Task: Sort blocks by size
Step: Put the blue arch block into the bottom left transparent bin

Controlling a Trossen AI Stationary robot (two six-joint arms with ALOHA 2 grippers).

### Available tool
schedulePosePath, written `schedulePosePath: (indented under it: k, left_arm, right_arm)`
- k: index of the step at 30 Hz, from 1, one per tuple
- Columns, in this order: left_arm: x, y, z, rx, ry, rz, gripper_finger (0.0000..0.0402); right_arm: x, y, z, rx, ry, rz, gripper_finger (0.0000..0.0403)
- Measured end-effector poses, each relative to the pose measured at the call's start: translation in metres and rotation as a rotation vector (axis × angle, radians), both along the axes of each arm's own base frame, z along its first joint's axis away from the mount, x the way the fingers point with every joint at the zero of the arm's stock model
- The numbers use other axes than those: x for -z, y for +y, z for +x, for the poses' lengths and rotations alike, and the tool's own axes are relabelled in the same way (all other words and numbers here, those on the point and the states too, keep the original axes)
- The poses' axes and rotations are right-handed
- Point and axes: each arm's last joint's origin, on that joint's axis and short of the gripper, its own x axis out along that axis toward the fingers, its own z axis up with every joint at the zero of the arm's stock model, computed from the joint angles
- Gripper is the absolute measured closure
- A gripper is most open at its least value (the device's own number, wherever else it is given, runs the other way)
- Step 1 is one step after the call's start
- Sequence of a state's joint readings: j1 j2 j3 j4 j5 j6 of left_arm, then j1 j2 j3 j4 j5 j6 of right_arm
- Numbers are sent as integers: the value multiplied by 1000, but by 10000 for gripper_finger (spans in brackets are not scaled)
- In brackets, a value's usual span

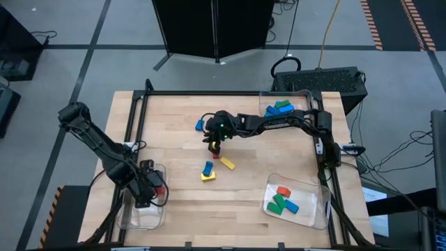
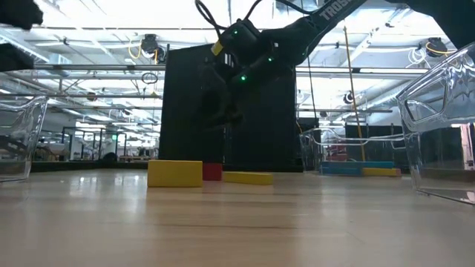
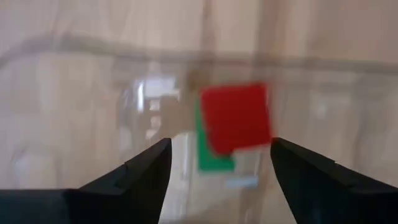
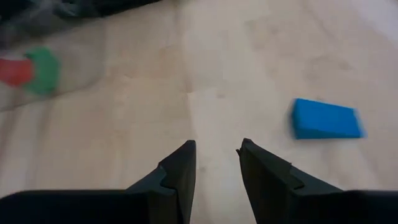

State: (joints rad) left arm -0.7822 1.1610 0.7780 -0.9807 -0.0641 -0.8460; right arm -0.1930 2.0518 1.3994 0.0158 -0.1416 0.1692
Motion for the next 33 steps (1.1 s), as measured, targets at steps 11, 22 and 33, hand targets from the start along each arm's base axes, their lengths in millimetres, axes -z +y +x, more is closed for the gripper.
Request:
schedulePosePath:
  k: [11,22,33]
  left_arm:
    - [-10,15,-14,-91,45,59,128]
    - [-50,40,-33,-122,-286,21,128]
    - [-63,57,-35,-199,-587,234,128]
  right_arm:
    - [16,14,-12,-134,223,-165,284]
    - [19,58,-10,-261,257,-192,284]
    - [8,78,2,-237,93,-164,284]
